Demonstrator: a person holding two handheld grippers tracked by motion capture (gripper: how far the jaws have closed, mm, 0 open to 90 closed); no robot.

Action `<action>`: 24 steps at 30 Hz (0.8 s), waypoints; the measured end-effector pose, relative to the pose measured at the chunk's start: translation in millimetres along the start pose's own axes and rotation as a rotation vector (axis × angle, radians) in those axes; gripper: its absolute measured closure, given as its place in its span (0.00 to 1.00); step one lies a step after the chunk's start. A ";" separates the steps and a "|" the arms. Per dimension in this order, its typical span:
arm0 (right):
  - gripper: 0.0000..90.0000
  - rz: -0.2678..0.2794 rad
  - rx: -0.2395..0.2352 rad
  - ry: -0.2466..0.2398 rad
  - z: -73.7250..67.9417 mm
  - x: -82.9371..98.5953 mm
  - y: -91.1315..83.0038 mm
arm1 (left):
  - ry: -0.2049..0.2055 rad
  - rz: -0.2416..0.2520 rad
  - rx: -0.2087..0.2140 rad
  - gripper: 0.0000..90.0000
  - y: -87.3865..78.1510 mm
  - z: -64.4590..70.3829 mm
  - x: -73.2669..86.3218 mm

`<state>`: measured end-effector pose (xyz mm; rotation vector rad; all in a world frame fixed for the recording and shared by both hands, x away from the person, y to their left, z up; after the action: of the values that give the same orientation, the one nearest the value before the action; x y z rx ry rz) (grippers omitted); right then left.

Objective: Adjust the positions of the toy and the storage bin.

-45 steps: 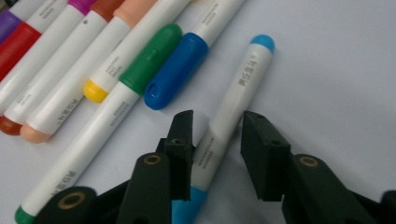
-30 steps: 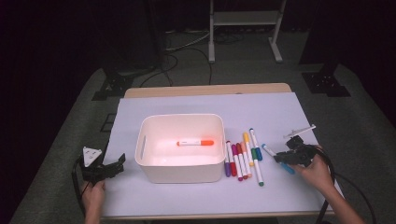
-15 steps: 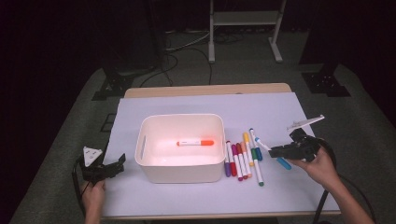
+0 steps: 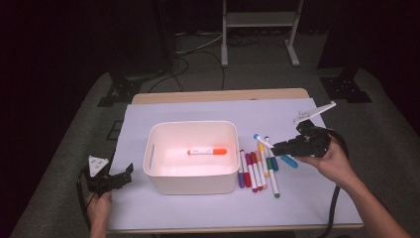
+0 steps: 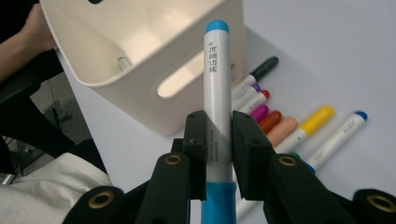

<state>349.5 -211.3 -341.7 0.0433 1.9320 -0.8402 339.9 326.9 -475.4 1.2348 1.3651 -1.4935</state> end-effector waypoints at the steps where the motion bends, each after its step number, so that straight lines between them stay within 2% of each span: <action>1: 0.84 0.000 0.000 0.000 0.0 0.0 0.0 | 0.000 0.000 0.000 0.00 0.0 0.0 0.0; 3: 0.84 -0.001 -0.029 -0.020 -9.7 -13.2 3.9 | -0.002 -0.001 0.000 0.00 0.0 -0.1 0.0; 10: 0.84 -0.010 -0.074 -0.059 -25.7 -32.9 14.7 | -0.004 -0.003 0.001 0.00 -0.2 -0.2 0.0; 11: 0.84 -0.014 -0.092 -0.075 -31.5 -39.5 19.4 | -0.003 -0.003 0.001 0.00 -0.2 -0.2 -0.1; 18: 0.84 -0.032 -0.135 -0.105 -47.5 -54.6 33.9 | -0.004 -0.003 0.001 0.00 -0.1 -0.1 0.0; 24: 0.84 -0.039 -0.171 -0.119 -55.5 -63.2 43.8 | -0.002 -0.002 0.000 0.00 -0.4 -0.3 0.0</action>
<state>355.0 -126.6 -299.6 -0.1448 1.8906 -0.6847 339.6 327.2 -475.3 1.2319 1.3657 -1.4955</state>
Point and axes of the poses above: each handheld gripper's, and its own axes: y roughly forward along the jaws, x roughly out of its underside, z roughly to its right, the point moved 5 cm from there along y, roughly forward along the jaws, and after that the axes turned 12 degrees about z, right-handed, at the moved point
